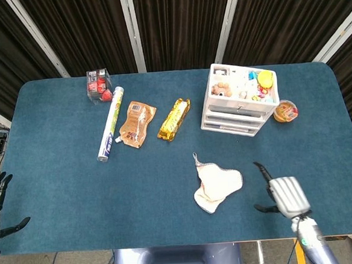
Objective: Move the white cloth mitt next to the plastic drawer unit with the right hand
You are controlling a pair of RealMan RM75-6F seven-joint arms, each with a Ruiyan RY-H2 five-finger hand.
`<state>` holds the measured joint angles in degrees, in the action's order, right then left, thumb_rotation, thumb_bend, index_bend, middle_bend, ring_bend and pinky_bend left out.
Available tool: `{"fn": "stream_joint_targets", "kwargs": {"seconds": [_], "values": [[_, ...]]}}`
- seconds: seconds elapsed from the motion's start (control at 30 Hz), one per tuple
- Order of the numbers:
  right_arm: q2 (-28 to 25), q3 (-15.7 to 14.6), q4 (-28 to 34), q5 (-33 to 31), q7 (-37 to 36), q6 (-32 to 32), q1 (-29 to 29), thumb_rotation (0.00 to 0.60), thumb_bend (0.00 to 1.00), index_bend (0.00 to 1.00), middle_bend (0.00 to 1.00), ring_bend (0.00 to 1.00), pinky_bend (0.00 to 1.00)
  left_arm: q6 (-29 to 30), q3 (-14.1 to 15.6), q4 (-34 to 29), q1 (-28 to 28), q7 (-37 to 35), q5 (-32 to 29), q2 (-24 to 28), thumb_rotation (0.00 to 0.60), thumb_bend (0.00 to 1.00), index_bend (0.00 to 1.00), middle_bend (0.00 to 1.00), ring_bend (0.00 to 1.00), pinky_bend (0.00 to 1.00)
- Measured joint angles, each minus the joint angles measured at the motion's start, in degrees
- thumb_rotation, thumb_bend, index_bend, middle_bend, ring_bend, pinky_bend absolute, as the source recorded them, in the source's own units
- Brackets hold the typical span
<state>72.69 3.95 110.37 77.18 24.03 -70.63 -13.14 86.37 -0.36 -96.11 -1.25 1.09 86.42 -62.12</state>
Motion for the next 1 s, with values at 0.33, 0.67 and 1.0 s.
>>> {"fn": "stream_joint_targets", "kwargs": {"seconds": [0.33, 0.67, 1.0], "values": [[13.9, 3.4, -1.3, -15.9, 14.4, 3.6, -7.1, 0.6, 0.0, 0.1, 0.93, 0.93, 0.92, -0.8, -0.1, -0.7, -0.2, -1.5, -0.8, 0.8, 0.6, 0.01, 0.0, 0.0, 0.0, 0.0], [22.1, 6.3, -6.0, -25.8, 18.5, 3.8, -12.2, 0.6, 0.0, 0.09, 0.93, 0.93, 0.92, -1.8, -0.5, -1.4, -0.5, -2.1, -2.3, 1.2, 0.6, 0.01, 0.0, 0.0, 0.0, 0.0], [27.2, 8.2, -11.7, -32.1, 19.7, 3.9, -16.4, 0.6, 0.12, 0.16, 0.95, 0.94, 0.92, -2.6, -0.7, -1.8, -0.7, -2.2, -3.3, 1.4, 0.6, 0.01, 0.0, 0.0, 0.0, 0.0]]}}
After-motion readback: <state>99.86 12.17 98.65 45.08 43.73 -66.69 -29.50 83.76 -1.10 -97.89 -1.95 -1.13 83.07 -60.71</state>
